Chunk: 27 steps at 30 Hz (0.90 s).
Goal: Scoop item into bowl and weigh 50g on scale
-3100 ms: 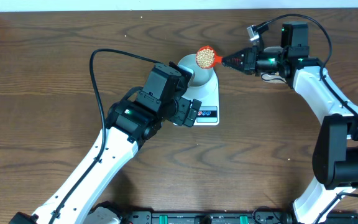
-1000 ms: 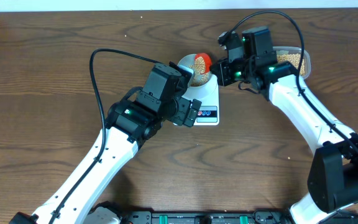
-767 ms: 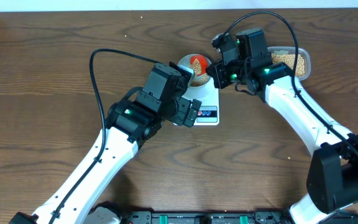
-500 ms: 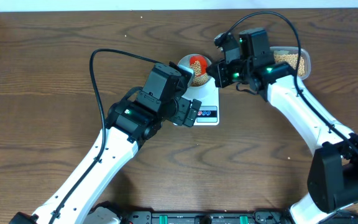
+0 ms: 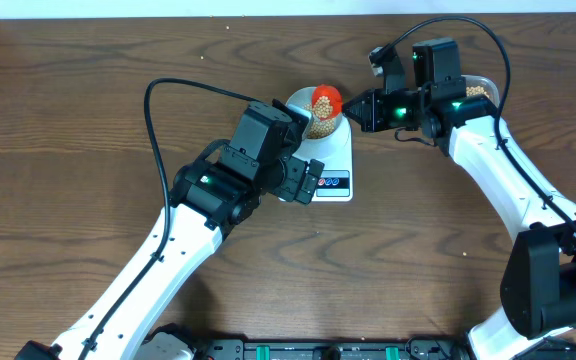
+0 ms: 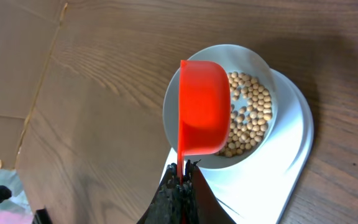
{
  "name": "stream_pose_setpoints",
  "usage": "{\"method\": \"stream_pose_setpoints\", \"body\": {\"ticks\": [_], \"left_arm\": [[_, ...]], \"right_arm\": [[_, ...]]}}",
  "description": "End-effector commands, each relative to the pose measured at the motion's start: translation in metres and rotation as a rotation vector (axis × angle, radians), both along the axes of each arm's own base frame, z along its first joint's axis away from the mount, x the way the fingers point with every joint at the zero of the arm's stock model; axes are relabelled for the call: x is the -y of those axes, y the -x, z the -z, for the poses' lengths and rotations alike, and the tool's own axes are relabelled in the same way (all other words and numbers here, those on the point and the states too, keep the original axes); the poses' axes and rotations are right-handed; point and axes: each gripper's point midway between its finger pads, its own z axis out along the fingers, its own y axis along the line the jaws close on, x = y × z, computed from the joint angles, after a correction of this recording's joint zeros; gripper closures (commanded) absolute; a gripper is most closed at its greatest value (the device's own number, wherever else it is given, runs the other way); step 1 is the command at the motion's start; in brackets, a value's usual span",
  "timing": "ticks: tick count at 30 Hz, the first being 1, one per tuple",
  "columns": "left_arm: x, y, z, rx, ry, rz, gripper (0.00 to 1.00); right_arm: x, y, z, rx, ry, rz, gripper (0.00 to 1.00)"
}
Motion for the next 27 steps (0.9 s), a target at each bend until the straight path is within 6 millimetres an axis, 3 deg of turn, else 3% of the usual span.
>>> {"method": "stream_pose_setpoints", "body": {"ticks": [1, 27], "left_arm": [[-0.0025, -0.0021, -0.0002, 0.001, -0.005, -0.014, 0.02], [-0.0026, -0.0020, -0.0001, 0.000, -0.005, -0.014, 0.02]], "right_arm": [[-0.0023, 0.0043, -0.0138, -0.003, -0.045, -0.010, 0.99], [0.0005, -0.0042, -0.0230, 0.065, -0.061, -0.026, 0.99]]}}
